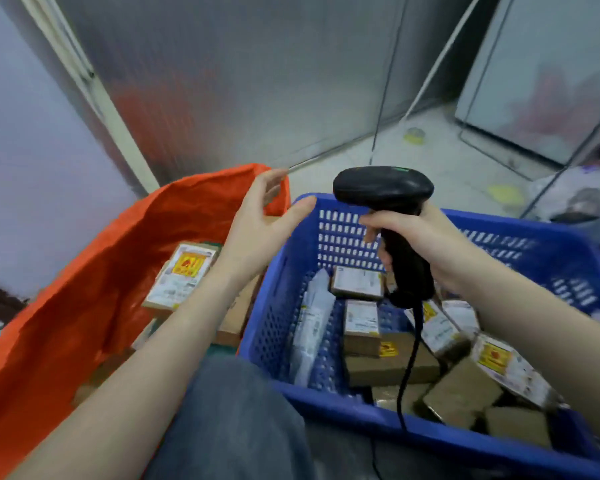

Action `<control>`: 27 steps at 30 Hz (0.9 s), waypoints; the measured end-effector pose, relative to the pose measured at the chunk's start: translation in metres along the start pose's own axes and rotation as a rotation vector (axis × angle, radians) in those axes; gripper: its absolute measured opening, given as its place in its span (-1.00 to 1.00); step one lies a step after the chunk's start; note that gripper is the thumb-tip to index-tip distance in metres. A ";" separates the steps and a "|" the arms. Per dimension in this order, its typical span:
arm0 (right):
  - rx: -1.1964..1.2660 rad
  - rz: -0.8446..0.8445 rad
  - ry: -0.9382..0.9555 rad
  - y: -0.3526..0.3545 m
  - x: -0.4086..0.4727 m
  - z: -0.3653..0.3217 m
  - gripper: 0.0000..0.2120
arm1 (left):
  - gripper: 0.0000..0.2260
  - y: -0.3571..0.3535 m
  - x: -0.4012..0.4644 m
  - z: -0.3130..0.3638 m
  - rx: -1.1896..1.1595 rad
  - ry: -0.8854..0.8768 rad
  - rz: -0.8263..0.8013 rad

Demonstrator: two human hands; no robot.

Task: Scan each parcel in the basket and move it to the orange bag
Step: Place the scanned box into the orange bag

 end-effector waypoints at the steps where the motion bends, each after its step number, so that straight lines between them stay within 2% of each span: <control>1: -0.004 0.031 0.000 0.020 -0.011 0.002 -0.91 | -0.44 -0.021 0.007 0.005 -0.007 -0.008 -0.033; 3: -0.027 0.089 -0.012 0.061 -0.033 0.010 -0.87 | -0.44 -0.062 0.017 0.013 -0.033 -0.012 -0.097; 6: -0.074 0.147 -0.083 0.112 -0.061 0.033 -0.80 | -0.53 -0.117 0.027 0.016 -0.032 0.002 -0.178; 13: -0.020 0.271 -0.131 0.188 -0.089 0.082 -0.83 | -0.49 -0.204 0.051 -0.017 -0.021 0.085 -0.288; 19: 0.042 0.260 -0.202 0.201 -0.063 0.138 -0.77 | -0.46 -0.231 0.067 -0.074 0.035 0.182 -0.328; 27: 0.062 0.216 -0.338 0.179 0.000 0.234 -0.75 | -0.43 -0.243 0.076 -0.194 0.126 0.428 -0.373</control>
Point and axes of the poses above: each hand's wrist, its own x-axis towards the middle knuckle, its own y-axis out of the back of the hand, z = x × y, the point moved 9 cm from there along x, towards the middle knuckle, and after that the axes turned 12 degrees about -z, right-handed, at the moved point
